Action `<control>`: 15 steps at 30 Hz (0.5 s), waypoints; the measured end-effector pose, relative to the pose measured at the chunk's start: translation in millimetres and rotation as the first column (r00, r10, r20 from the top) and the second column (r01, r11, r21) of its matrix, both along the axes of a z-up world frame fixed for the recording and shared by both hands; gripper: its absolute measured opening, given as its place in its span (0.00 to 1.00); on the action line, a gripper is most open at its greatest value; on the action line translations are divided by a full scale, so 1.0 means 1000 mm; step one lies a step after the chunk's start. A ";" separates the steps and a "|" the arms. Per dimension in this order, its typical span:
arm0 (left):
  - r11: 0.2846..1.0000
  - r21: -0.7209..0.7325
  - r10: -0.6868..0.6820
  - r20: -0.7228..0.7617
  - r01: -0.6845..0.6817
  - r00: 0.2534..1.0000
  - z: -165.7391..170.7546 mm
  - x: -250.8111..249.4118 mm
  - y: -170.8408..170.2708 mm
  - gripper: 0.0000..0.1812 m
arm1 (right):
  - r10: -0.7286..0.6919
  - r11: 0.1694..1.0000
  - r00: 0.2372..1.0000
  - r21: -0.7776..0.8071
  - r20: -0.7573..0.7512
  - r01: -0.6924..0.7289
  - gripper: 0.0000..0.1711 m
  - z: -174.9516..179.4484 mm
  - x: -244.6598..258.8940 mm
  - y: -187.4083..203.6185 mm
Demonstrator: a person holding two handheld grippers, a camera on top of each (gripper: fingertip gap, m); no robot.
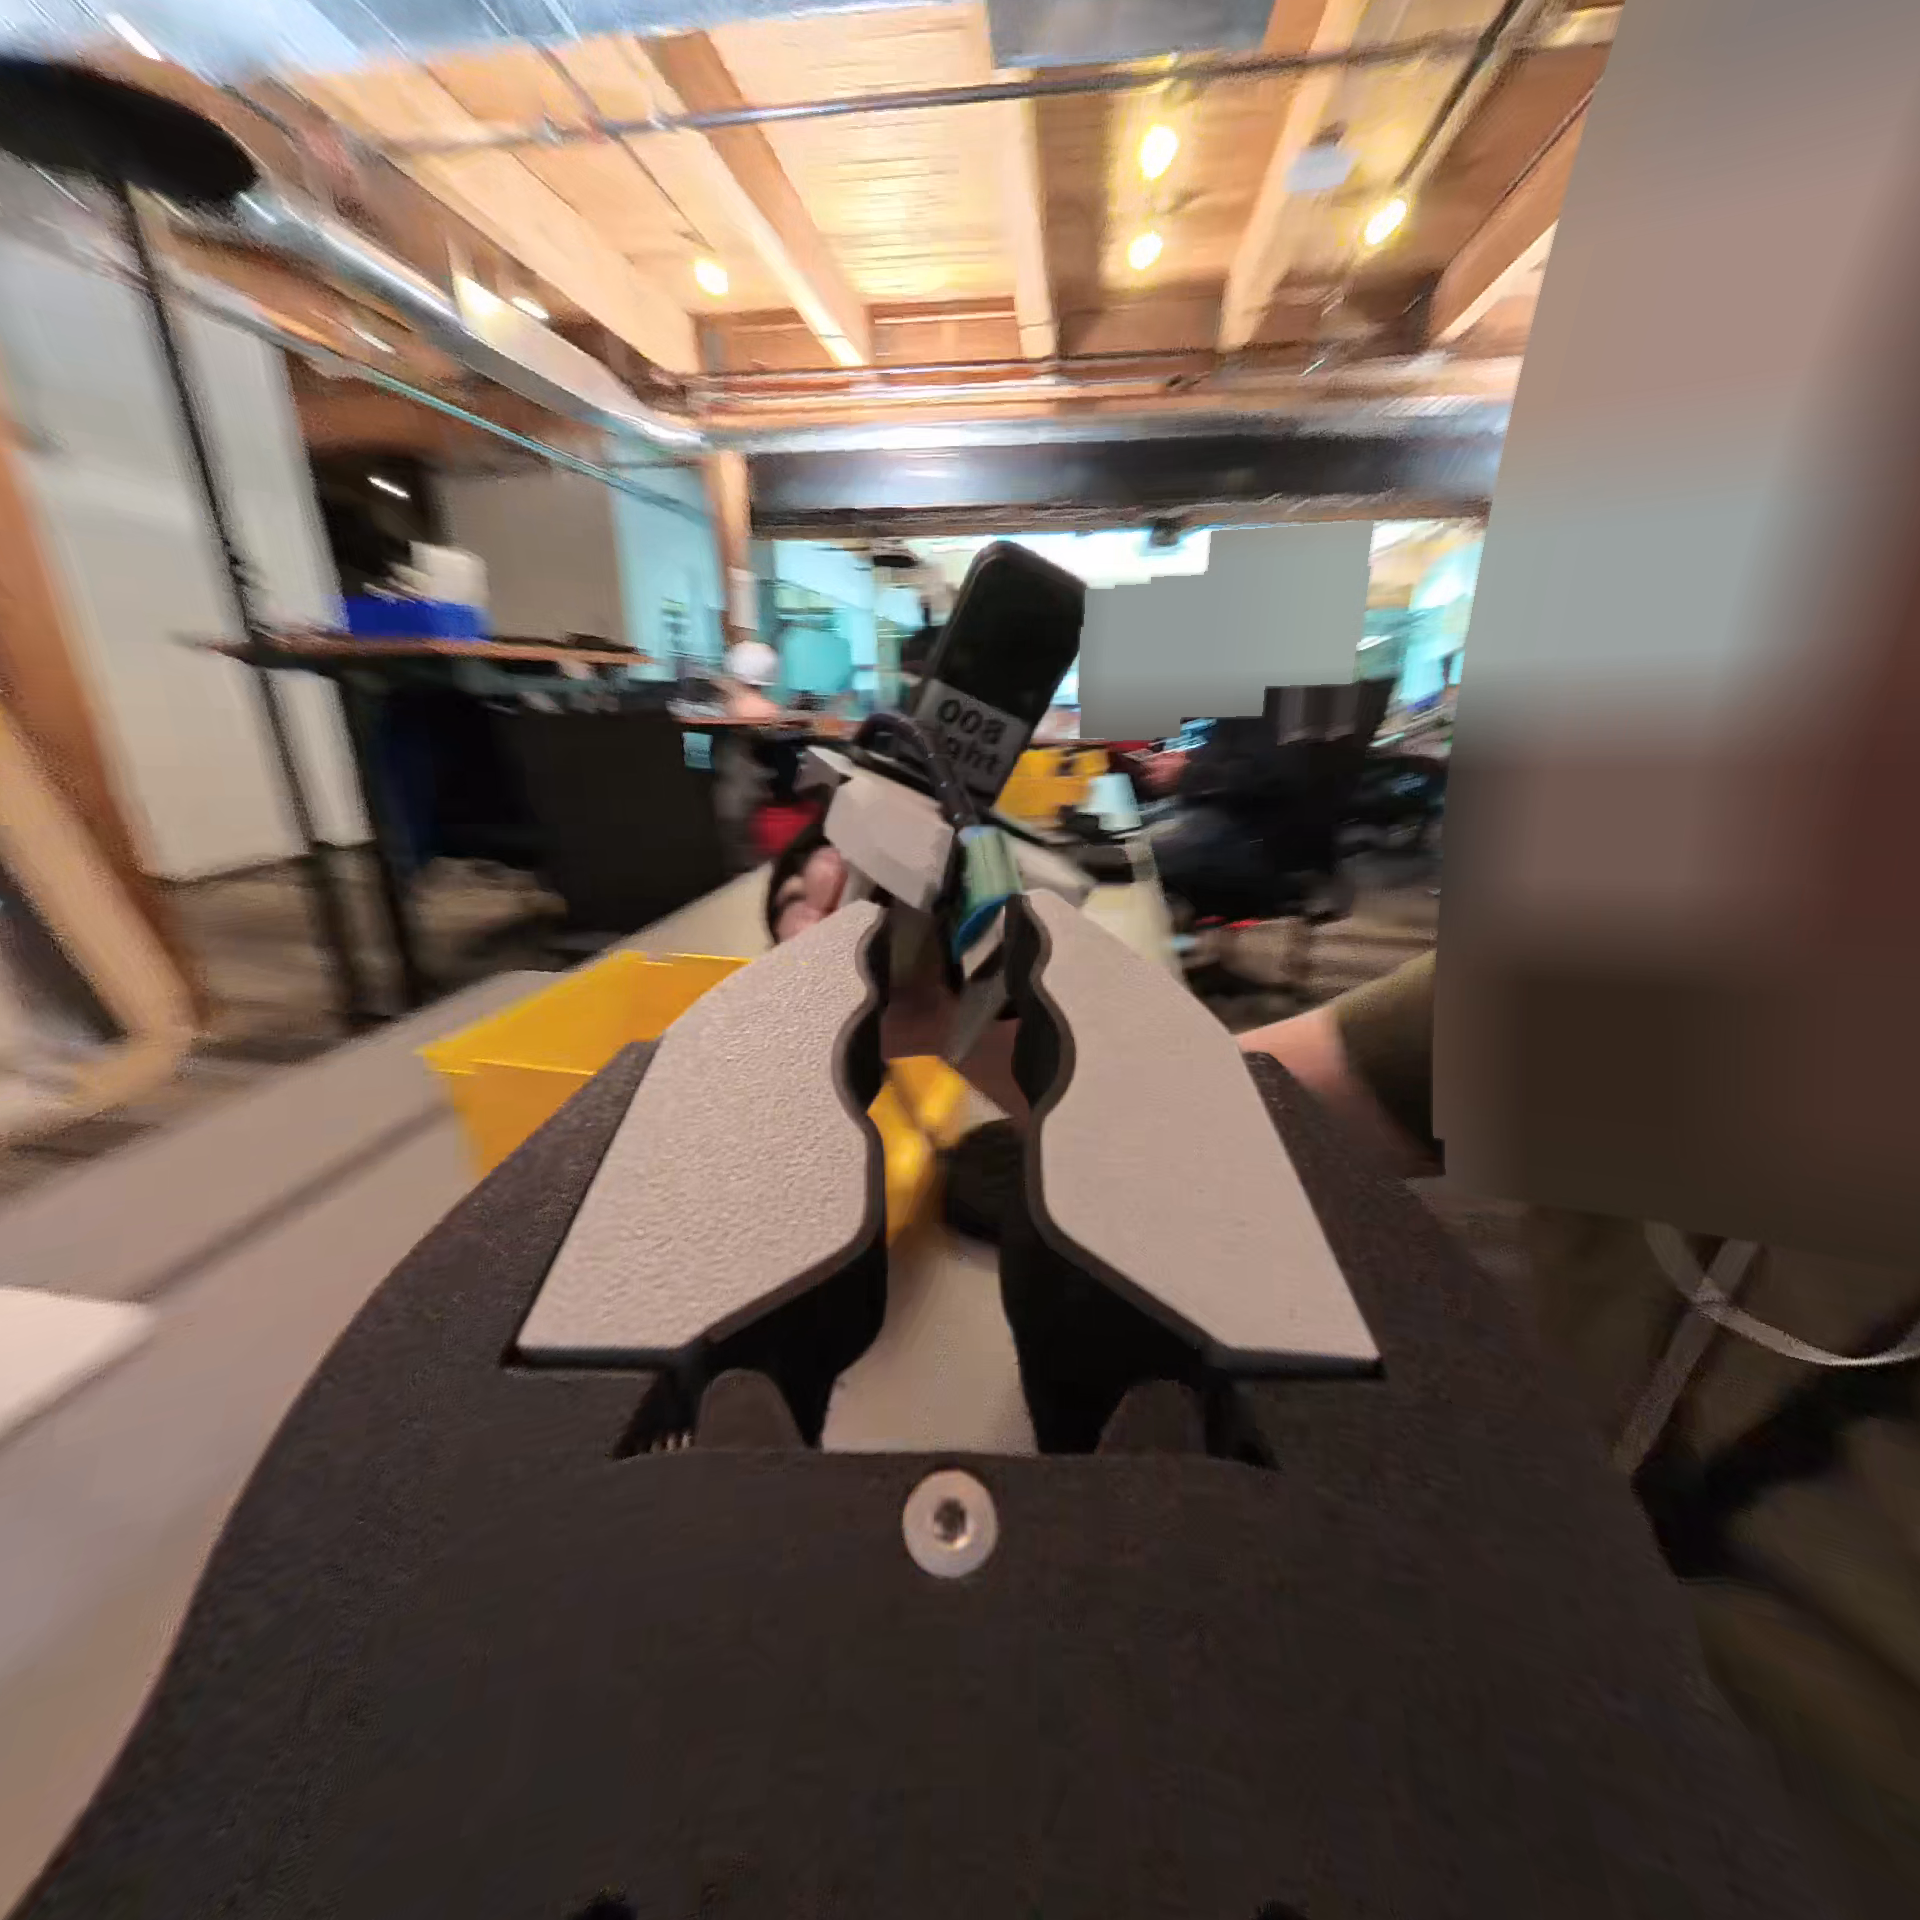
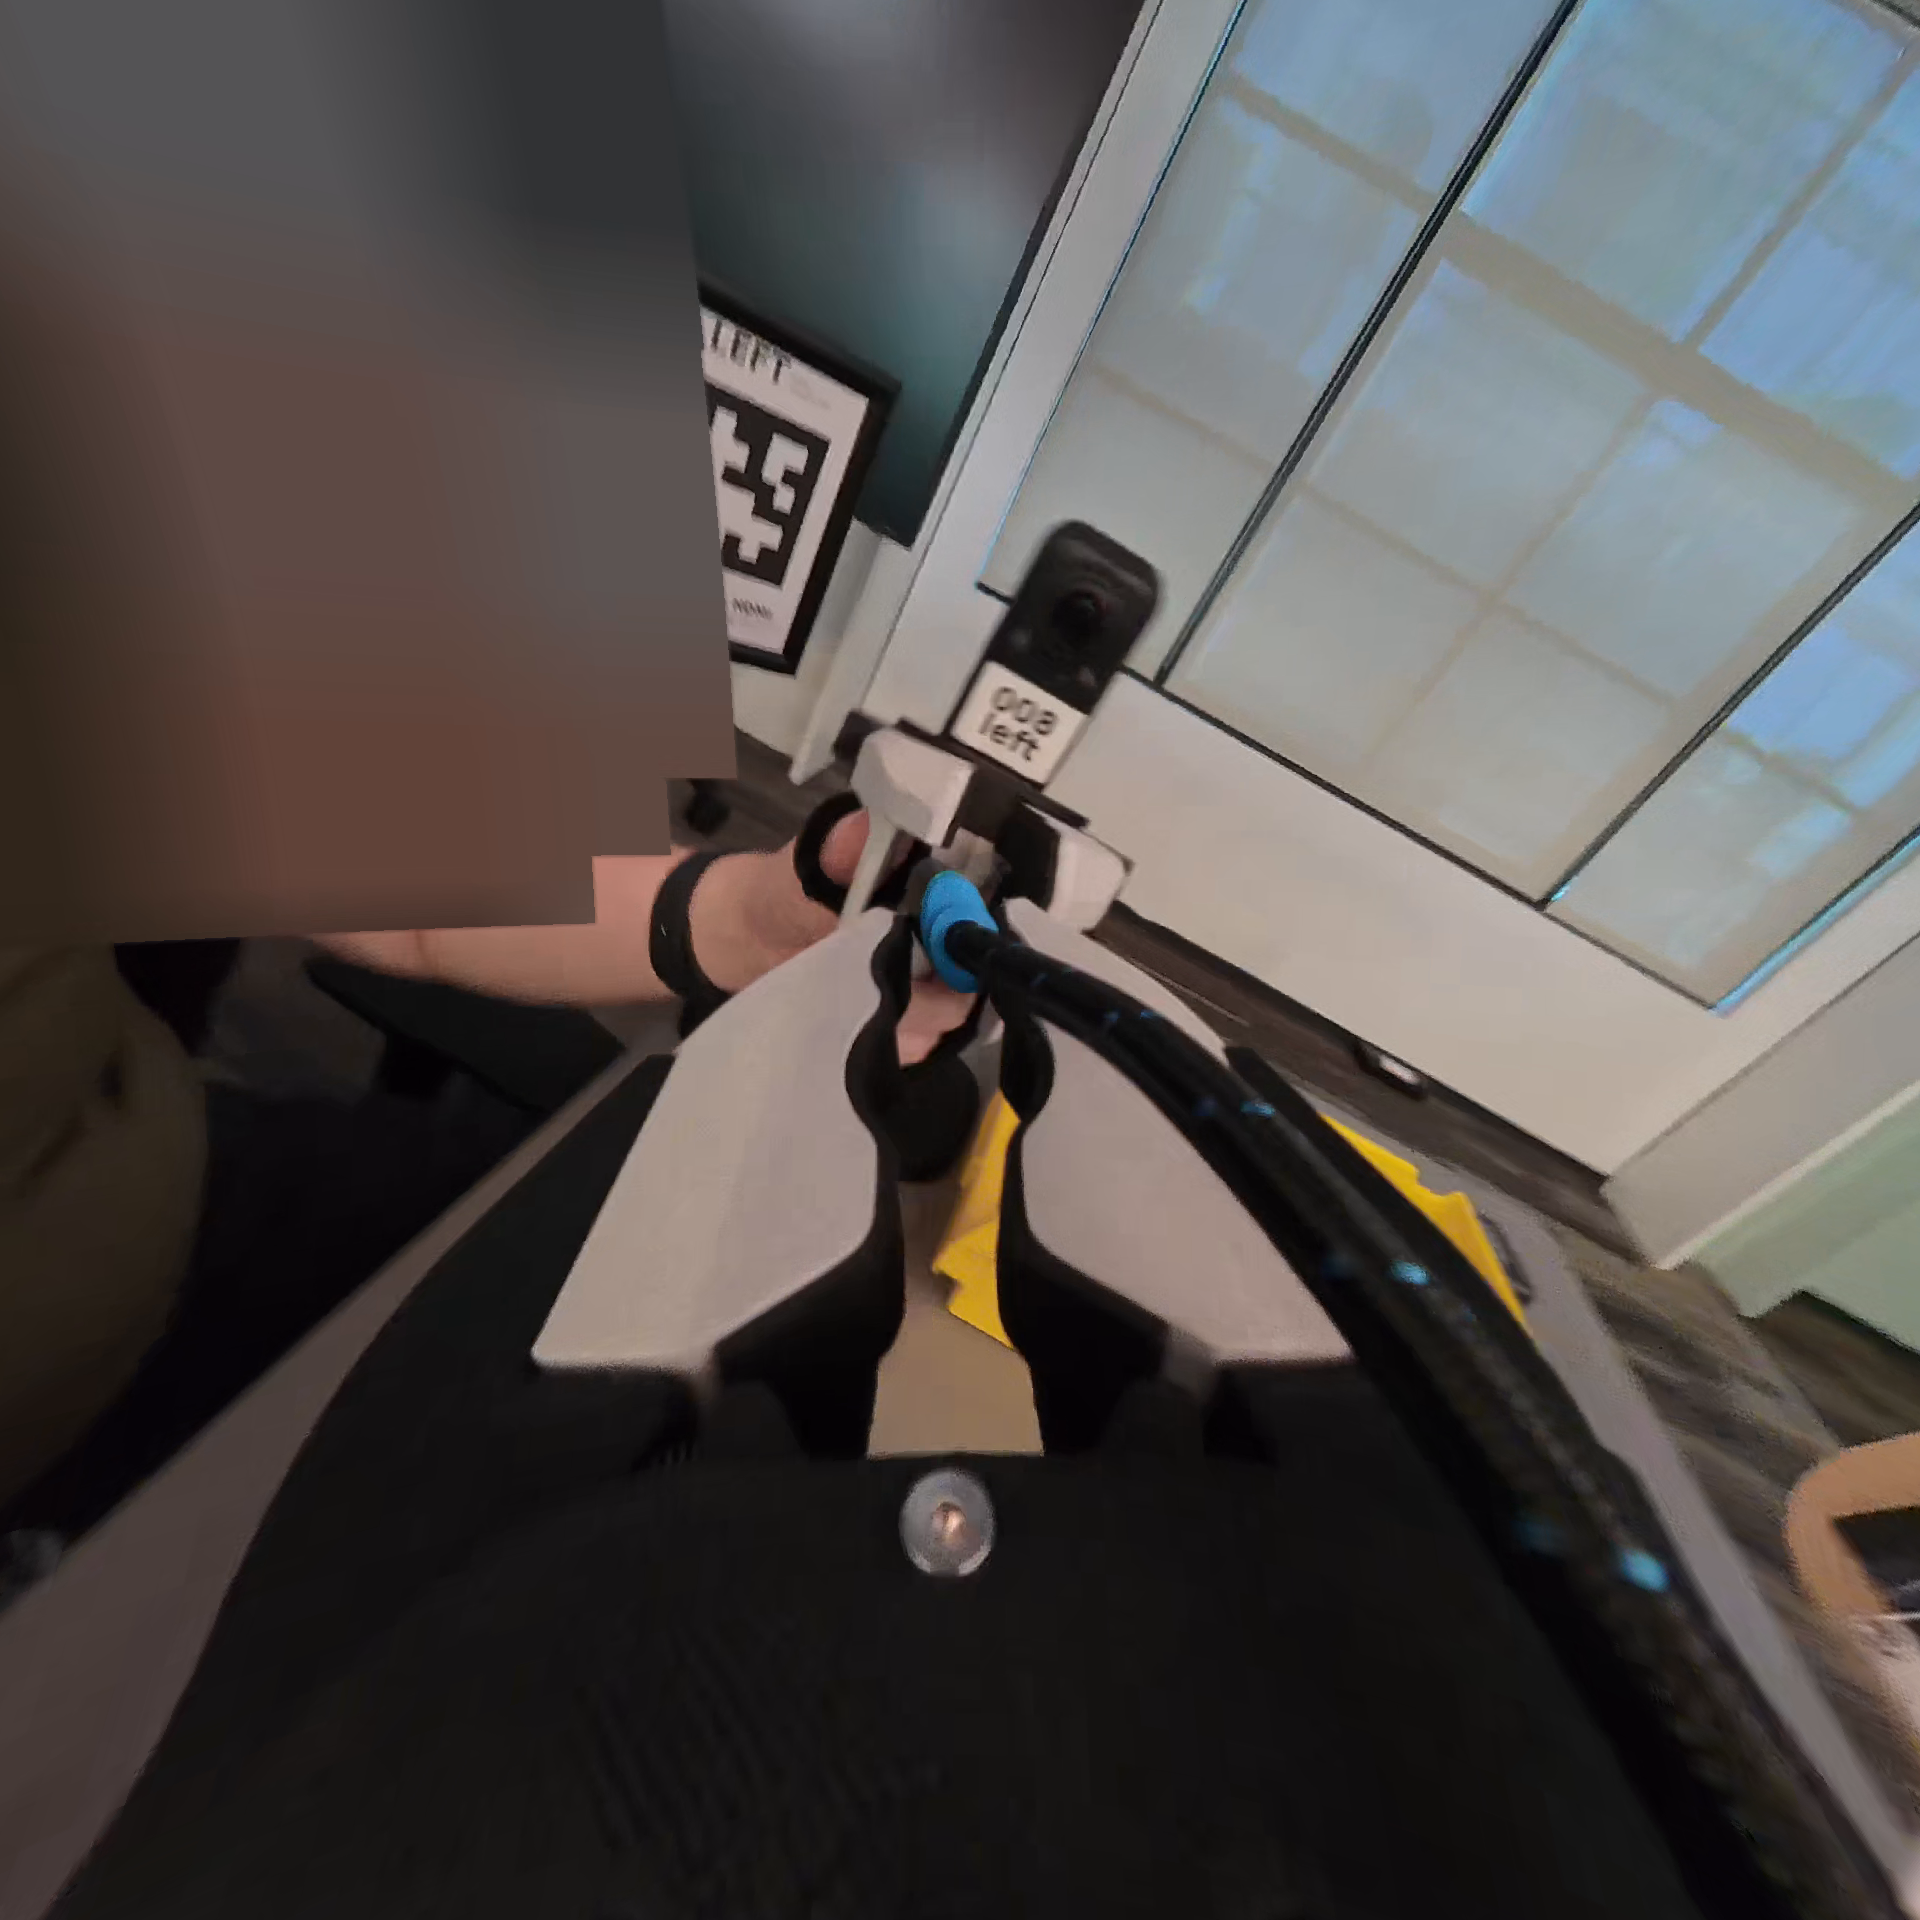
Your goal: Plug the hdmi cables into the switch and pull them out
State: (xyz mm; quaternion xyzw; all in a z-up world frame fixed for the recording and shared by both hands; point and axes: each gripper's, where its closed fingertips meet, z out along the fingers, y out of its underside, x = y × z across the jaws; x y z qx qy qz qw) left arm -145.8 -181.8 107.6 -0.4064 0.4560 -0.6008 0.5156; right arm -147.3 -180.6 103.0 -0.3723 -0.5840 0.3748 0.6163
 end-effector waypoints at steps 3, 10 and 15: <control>0.962 0.207 0.182 -0.012 -0.176 0.983 0.000 -0.006 -0.004 0.11 | 0.033 0.987 0.996 -0.155 -0.078 -0.045 0.09 0.012 0.001 0.003; 0.303 0.798 0.695 0.190 -0.522 0.694 0.009 -0.015 0.008 0.18 | 0.105 0.849 0.986 -0.505 -0.130 -0.157 0.08 0.018 -0.003 0.005; 0.040 0.916 0.748 0.237 -0.399 0.619 0.000 0.002 0.016 0.27 | 0.083 0.745 0.990 -0.653 -0.112 -0.136 0.08 0.011 -0.011 0.009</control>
